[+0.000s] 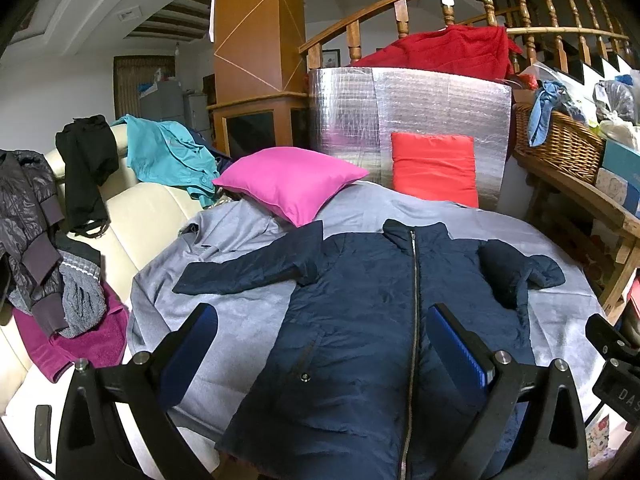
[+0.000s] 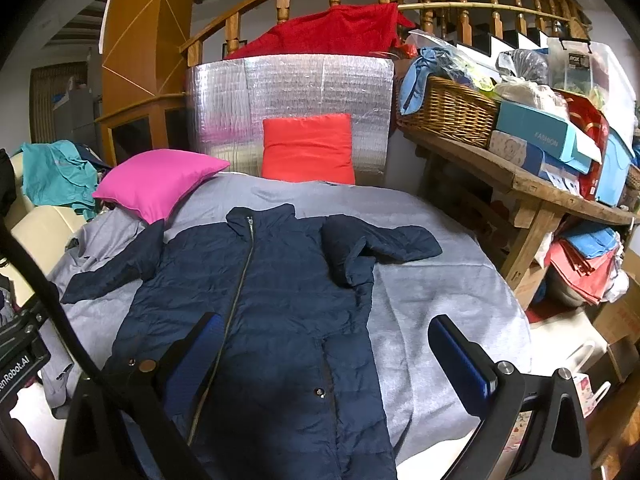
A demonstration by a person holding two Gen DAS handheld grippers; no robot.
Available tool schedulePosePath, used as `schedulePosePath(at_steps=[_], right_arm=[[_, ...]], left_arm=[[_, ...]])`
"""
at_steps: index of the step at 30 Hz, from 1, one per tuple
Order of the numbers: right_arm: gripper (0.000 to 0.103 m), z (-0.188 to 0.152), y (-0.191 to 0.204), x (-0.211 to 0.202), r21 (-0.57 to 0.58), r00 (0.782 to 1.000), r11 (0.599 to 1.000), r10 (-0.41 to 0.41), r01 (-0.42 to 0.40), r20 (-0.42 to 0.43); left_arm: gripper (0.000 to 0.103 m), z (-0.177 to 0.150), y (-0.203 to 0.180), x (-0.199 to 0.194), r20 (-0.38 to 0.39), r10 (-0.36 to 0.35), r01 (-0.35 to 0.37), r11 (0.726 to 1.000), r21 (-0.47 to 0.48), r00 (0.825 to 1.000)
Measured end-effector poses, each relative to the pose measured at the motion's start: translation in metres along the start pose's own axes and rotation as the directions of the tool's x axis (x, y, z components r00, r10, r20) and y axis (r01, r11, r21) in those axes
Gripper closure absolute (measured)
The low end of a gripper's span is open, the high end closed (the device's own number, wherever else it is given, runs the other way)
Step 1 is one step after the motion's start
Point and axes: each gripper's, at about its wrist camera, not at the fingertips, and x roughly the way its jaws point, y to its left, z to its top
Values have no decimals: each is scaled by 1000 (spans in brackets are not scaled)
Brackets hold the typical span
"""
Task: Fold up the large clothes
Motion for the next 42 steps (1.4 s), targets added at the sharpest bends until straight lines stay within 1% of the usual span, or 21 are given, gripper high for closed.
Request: schedulePosePath(at_steps=[10,11,18,22,25,29,31,33,37,39,42], right_arm=[[0,3,1,14,21,1000,1000,12,-12,-10],[0,3,1,16,7,1000,1000,2,-2,-14],[0,4,8,37,-8,999,1000,3,-4,-44],[0,5,5,52,-2,998,999,38,-38,-48],[0,5,-4,67,14,997,999,41,-40,-58],[0,4,-26,89,40,995,999,21,-17,-94],[0,6,-39,99,63,996,998,16,-11,-91],[0,8,-56,108,83,996,997,-2,10,-93],[0,16,-90,131,118,995,993,-12,23,-99],[0,22,-108,148,154,994,988,10,7,-110],[0,36,-137,188,242,987,969,91,-56,-135]], left_arm=[[0,3,-2,12,-8,19,-19,1000,14,1000],[0,3,-2,14,-8,22,-22,1000,14,1000],[0,6,-5,36,-28,28,-28,999,27,999],[0,10,-12,60,-67,14,-12,999,32,998],[0,14,-22,86,-116,-10,13,999,29,993],[0,23,-36,121,-148,-30,29,1000,-10,989],[0,29,-43,138,-156,-34,28,999,-39,987],[0,36,-51,156,-155,-39,29,997,-68,987],[0,45,-67,187,-154,-46,30,994,-105,987],[0,46,-75,202,-154,-42,26,994,-106,987],[0,39,-84,230,-186,-22,7,997,-81,982]])
